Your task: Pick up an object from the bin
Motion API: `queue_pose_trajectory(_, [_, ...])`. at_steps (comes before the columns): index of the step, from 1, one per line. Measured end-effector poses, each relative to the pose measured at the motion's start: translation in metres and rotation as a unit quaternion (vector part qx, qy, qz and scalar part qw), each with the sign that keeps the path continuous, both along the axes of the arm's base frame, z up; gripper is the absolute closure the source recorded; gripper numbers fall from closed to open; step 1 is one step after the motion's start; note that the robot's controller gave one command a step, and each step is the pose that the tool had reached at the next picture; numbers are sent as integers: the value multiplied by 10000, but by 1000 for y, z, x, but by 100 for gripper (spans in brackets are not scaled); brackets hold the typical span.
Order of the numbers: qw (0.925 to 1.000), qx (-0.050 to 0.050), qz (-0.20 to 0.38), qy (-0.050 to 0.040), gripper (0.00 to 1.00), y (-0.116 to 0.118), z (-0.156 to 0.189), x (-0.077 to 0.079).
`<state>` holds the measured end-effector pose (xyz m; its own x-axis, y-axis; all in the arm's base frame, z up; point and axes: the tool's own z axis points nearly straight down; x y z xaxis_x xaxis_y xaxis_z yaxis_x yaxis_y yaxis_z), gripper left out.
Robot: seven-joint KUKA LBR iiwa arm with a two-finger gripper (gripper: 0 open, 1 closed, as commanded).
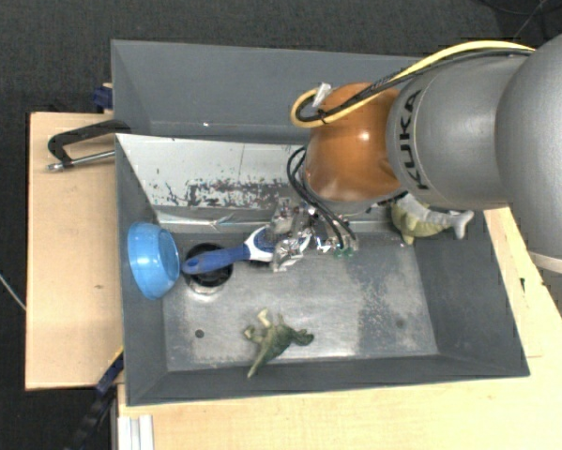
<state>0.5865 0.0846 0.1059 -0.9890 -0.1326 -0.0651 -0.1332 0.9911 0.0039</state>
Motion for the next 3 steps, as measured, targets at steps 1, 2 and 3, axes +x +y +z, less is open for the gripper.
queue_pose_trajectory(1, [10000,0,0,0,100,0,0,0])
queue_pose_trajectory(2, [10000,0,1,0,100,0,0,0])
queue_pose_trajectory(3, [10000,0,0,1,100,0,0,0])
